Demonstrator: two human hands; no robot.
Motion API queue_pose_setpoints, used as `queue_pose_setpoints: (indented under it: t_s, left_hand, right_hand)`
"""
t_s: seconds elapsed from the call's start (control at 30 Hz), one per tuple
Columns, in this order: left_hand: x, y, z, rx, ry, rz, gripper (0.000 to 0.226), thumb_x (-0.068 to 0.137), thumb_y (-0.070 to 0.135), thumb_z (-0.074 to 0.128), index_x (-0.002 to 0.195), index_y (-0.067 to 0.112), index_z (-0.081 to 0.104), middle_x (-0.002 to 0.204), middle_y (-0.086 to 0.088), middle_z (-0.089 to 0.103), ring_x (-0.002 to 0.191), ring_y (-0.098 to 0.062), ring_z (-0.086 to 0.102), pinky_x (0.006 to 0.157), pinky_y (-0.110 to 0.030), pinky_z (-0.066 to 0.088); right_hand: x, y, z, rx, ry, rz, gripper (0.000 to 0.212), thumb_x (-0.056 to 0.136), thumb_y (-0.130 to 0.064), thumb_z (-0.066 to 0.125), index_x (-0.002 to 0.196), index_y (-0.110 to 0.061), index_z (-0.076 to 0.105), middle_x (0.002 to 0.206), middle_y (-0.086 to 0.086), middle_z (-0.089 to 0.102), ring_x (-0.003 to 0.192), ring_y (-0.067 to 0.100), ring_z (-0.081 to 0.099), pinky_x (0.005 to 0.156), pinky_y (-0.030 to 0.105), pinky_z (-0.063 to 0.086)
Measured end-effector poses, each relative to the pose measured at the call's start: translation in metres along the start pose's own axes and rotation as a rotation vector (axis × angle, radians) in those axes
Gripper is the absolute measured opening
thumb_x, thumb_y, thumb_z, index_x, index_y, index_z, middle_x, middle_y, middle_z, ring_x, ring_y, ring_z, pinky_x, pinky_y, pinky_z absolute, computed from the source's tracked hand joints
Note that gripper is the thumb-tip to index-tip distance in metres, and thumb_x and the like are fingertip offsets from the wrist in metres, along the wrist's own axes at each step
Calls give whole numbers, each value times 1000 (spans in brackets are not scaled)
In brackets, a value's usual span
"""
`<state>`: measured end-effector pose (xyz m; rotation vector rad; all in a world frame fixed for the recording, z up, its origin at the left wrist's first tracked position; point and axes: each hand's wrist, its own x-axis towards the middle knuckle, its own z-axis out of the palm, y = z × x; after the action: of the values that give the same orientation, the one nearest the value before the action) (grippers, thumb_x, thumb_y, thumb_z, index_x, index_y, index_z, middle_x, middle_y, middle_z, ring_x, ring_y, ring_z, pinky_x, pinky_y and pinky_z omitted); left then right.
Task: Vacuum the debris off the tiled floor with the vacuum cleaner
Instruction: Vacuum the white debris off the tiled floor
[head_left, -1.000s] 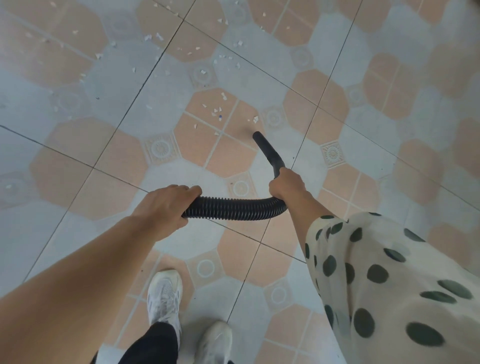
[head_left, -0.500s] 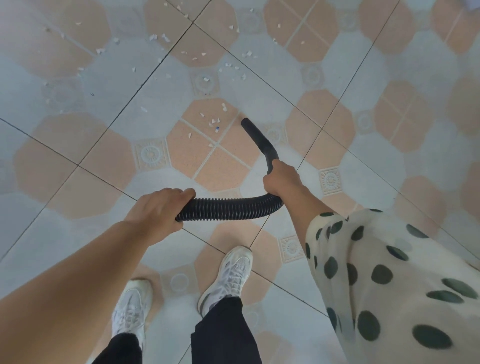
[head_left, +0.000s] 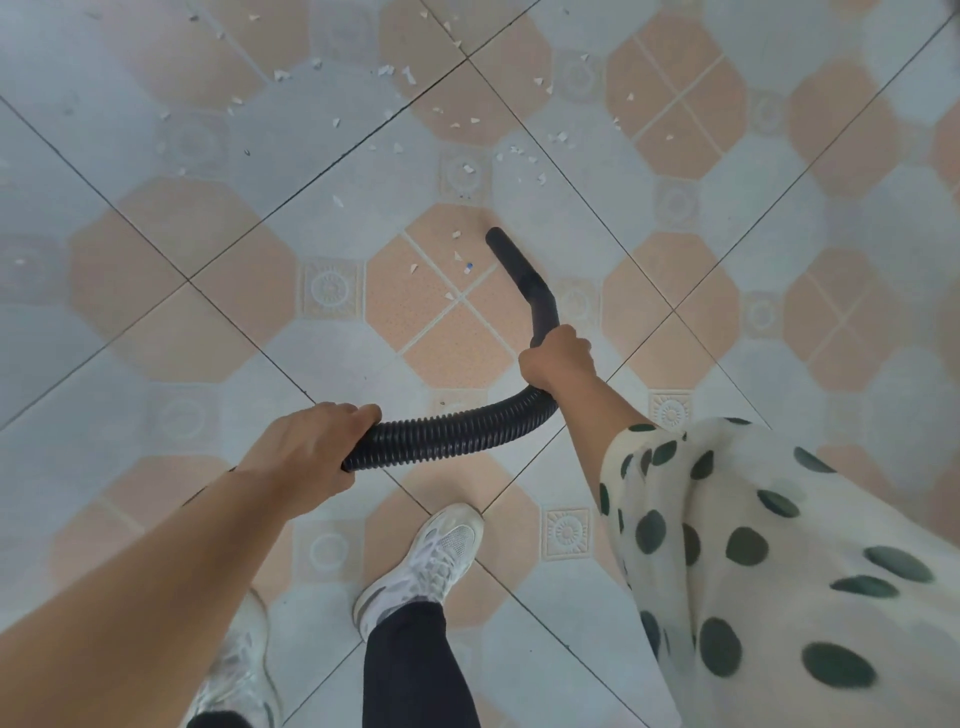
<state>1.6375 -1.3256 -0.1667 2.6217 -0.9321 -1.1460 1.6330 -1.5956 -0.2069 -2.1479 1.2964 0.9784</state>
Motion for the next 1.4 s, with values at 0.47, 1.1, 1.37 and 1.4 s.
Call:
queue_pose_setpoints:
  t_s: [0.47,1.1,1.37,1.4]
  left_hand:
    - [-57,-48,26,39,-49,91,27,82,14,52,105,24,42,90,8,51,87,-14,47,60,-26,33]
    - [-66,-84,13,49,-28,67,25,84,14,53,103,26,42,84,11,45,88,-14,48,64,-27,40]
    - [-38,-67,-5,41,17,43,29,84,14,55,108,24,43,87,10,44,87,-13,44,62,-26,34]
    - [-35,-65,-6,36,18,44,29,84,14,55,108,24,43,88,10,45,87,-14,45,62,-26,34]
  right_hand:
    - [-58,27,70,425,63,9,39,94,-23,48,131,-11,46,109,6,56,77,16,52,53,27,39]
    - [-65,-10,87,456,73,-73,31,93,-27,57,119,-13,54,105,5,61,90,22,59,69,32,51]
    - [-41,-9,60,453,111,-33,30,91,-26,56,117,-11,55,103,5,60,88,22,60,65,32,51]
    - [-39,-9,56,441,106,-43,29,91,-26,56,116,-11,55,102,5,60,85,22,59,61,30,48]
